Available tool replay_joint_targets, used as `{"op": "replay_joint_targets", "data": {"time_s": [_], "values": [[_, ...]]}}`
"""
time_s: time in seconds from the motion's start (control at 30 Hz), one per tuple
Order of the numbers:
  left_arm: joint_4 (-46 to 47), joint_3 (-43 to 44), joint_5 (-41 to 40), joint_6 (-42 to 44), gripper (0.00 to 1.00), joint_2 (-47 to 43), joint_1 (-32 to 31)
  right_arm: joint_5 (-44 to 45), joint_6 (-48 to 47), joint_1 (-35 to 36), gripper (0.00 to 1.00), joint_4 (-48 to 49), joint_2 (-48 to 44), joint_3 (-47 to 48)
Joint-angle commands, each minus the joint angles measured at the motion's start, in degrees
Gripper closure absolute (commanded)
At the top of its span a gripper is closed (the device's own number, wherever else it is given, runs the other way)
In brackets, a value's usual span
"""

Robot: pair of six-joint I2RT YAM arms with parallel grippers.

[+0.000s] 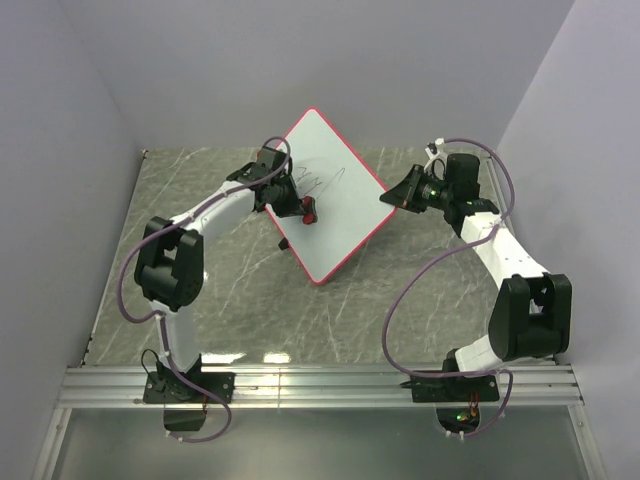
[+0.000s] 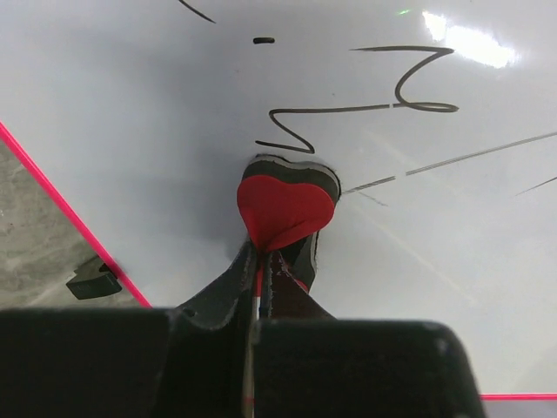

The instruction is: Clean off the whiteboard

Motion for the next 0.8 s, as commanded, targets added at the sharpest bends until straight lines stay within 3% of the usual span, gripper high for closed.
{"op": "replay_joint_targets", "data": {"time_s": [0.0, 0.23, 0.33, 0.57, 0.77], "values": [[-5.4, -0.4, -3.0, 1.3, 1.0, 3.1, -2.2, 2.5, 1.0, 0.3, 1.0, -3.1, 0.6, 0.3], [-13.2, 21.6, -0.2, 2.3, 1.0, 7.1, -10.0, 2.4, 1.6, 0.3, 1.0, -3.0, 1.1, 0.8], [-13.3, 26.9, 2.7, 1.0, 1.0, 9.0, -12.6, 2.4, 1.6, 0.4, 1.0, -3.3, 1.0, 0.9], [-12.2, 27.5, 1.4, 1.9, 1.0, 11.7, -10.1, 2.4, 1.5, 0.5, 1.0, -3.5, -0.3, -0.3], [-10.1, 19.2, -1.3, 6.3, 1.0, 13.5, -0.5, 2.9, 1.2, 0.5, 1.0, -4.0, -1.8, -1.5]]}}
